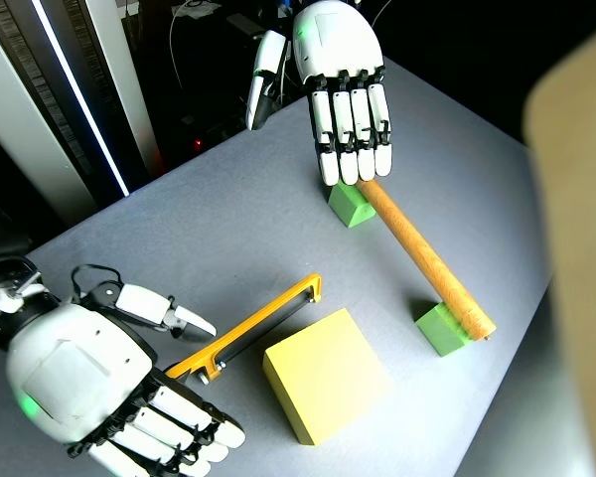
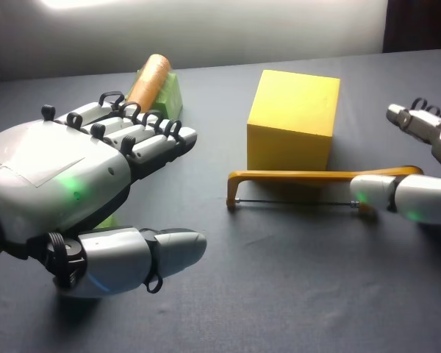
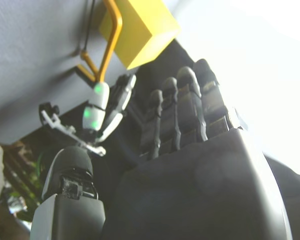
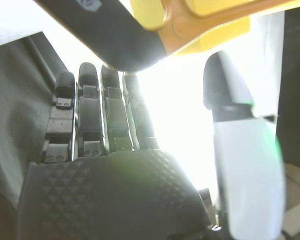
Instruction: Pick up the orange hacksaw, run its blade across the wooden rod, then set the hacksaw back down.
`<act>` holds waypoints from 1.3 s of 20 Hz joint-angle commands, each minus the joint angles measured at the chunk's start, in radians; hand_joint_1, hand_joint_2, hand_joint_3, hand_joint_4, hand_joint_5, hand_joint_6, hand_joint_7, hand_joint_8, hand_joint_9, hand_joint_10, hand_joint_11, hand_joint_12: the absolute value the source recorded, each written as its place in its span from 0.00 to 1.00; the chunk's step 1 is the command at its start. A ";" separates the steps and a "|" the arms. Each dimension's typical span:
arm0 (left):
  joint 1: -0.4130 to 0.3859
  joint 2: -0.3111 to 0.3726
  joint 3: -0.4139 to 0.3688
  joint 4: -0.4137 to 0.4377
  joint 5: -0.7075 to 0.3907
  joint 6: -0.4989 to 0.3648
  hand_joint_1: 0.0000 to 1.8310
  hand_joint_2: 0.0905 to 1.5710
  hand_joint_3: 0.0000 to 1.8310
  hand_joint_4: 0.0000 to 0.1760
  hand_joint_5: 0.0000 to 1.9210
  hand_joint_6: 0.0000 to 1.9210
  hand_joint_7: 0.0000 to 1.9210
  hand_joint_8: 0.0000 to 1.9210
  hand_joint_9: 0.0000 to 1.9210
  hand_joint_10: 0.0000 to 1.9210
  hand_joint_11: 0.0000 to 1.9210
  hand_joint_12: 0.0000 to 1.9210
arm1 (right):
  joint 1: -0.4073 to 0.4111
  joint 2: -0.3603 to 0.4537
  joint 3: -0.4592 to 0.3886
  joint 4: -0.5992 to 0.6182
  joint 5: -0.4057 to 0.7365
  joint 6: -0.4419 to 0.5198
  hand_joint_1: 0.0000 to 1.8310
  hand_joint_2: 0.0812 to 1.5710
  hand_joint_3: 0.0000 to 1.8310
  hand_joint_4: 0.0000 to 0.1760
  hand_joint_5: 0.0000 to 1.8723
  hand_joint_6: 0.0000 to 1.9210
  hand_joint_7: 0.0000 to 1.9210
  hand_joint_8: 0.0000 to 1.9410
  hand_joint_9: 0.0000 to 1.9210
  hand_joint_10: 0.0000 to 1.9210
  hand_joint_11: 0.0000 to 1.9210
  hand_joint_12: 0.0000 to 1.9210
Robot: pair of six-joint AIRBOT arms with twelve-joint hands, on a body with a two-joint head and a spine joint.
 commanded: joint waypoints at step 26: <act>0.009 -0.051 0.032 0.052 -0.125 -0.025 0.00 0.77 0.00 0.00 0.07 0.00 0.07 0.00 0.06 0.00 0.00 0.14 | 0.036 0.261 -0.109 -0.193 -0.037 -0.104 0.21 0.47 0.00 0.00 0.10 0.01 0.14 0.01 0.13 0.01 0.00 0.27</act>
